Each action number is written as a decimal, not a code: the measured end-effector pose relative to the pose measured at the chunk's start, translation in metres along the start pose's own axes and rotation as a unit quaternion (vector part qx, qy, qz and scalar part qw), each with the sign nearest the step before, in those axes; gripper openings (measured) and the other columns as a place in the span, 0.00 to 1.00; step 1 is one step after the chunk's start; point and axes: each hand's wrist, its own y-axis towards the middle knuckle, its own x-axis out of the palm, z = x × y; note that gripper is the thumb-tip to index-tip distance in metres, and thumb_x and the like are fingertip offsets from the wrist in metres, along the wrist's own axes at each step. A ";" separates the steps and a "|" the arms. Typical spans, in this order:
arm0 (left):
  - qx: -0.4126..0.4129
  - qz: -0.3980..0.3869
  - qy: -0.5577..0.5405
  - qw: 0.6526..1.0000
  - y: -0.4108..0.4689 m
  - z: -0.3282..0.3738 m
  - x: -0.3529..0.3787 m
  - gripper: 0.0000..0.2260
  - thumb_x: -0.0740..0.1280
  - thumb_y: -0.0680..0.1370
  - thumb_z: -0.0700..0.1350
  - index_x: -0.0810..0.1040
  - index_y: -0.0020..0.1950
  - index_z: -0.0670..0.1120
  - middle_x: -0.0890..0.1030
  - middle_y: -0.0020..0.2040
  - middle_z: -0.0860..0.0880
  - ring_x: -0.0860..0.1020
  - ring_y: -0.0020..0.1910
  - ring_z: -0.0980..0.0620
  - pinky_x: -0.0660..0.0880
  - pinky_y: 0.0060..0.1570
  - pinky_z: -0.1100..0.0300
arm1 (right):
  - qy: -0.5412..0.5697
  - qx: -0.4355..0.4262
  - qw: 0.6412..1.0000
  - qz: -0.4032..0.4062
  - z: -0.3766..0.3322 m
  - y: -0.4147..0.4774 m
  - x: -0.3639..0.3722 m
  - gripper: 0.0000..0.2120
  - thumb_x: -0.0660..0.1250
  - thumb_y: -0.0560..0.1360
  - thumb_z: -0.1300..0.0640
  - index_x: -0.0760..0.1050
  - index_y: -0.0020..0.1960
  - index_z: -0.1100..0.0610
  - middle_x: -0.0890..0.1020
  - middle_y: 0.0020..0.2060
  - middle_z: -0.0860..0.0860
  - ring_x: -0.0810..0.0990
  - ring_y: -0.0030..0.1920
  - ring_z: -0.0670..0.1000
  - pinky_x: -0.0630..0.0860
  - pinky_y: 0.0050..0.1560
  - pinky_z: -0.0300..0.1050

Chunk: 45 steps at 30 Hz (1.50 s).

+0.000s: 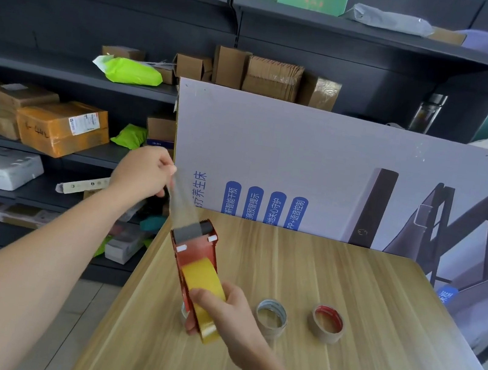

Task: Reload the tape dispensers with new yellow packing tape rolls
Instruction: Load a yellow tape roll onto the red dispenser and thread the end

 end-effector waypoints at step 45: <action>-0.217 -0.090 -0.185 0.954 -0.015 -0.057 0.071 0.08 0.65 0.73 0.33 0.74 0.42 0.45 0.78 0.39 0.42 0.75 0.33 0.47 0.74 0.32 0.57 | 0.210 -0.062 0.974 0.053 -0.026 0.011 -0.021 0.27 0.68 0.67 0.43 0.79 0.47 0.69 0.76 0.21 0.59 0.75 0.23 0.55 0.77 0.34 0.46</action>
